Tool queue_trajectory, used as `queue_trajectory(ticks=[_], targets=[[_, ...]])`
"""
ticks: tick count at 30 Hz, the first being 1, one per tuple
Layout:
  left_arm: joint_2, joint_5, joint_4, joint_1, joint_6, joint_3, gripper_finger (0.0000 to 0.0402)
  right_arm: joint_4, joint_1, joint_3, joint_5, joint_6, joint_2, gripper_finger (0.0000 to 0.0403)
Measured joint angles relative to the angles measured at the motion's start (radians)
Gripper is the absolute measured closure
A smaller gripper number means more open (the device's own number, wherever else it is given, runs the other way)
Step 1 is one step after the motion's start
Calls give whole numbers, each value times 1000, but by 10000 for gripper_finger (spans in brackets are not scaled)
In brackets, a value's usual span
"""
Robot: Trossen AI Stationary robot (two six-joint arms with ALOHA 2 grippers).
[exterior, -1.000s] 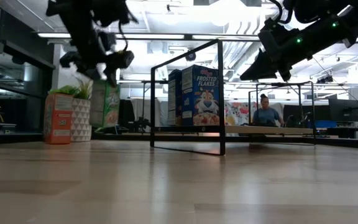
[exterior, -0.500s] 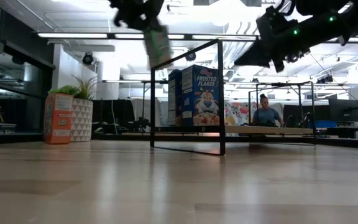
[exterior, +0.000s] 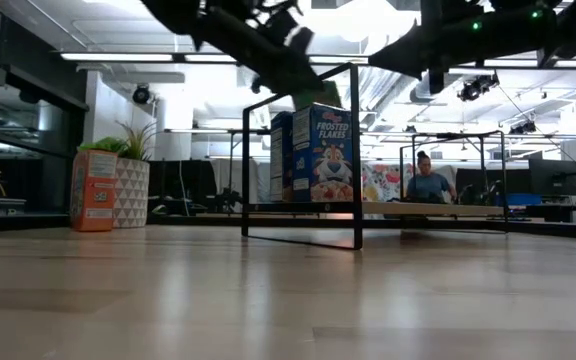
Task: Stack cereal on shelf
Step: Put the top green cereal box on the shelf
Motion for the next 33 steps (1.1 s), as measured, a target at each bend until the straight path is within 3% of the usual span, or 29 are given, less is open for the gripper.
queue_trajectory(ticks=[7,14,21,33], targets=[[113,7,-164,-46,-50,157,234,6,49,0,0,-56,-9,402],[114,-6,-185,-121,-122,163,234,0,98,0,3,-76,-34,402],[135,-156,-194,-161,-100,163,234,0,124,0,4,-106,-34,402],[211,-47,-153,-132,-123,162,234,0,124,0,5,-103,-34,402]])
